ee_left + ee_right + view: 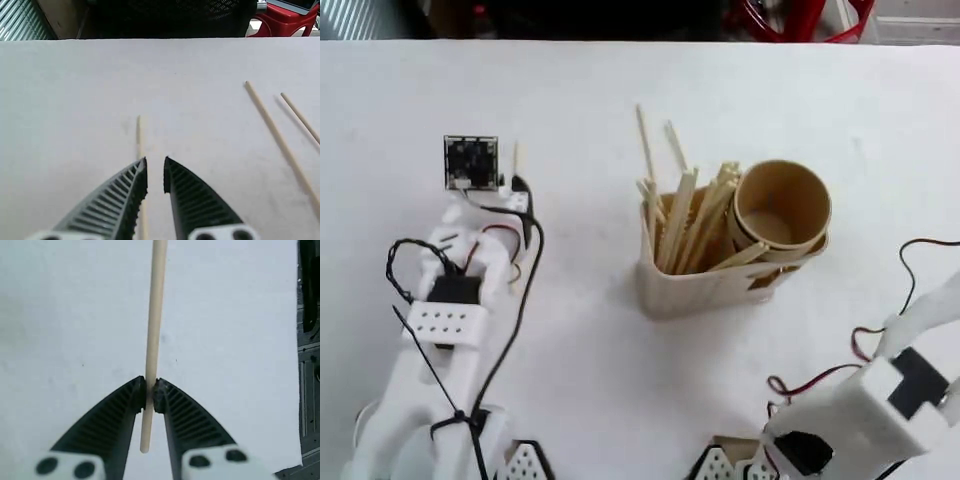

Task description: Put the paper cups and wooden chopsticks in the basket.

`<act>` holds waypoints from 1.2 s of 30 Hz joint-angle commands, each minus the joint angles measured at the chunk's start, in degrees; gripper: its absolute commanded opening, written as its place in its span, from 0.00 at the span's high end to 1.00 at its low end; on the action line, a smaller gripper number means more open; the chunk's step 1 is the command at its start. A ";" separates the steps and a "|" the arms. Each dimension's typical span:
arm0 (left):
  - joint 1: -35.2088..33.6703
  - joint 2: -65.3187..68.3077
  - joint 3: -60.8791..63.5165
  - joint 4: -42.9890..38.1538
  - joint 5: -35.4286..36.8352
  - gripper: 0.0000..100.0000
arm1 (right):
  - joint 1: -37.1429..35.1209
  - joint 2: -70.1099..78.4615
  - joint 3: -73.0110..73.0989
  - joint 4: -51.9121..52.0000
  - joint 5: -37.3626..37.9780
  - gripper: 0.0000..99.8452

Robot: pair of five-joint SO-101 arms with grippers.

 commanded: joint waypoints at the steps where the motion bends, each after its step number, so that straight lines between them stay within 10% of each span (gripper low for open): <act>1: 0.40 -1.36 -0.26 -1.14 -0.62 0.92 | -3.03 -10.15 -0.97 1.45 -5.45 0.98; 24: 0.48 -1.36 -0.26 -1.14 -0.62 0.92 | -58.51 -78.02 47.74 -19.82 -41.93 0.98; 36: 0.66 -1.36 -0.26 -1.14 -0.62 0.92 | -63.25 -94.73 89.23 -51.56 -43.78 0.98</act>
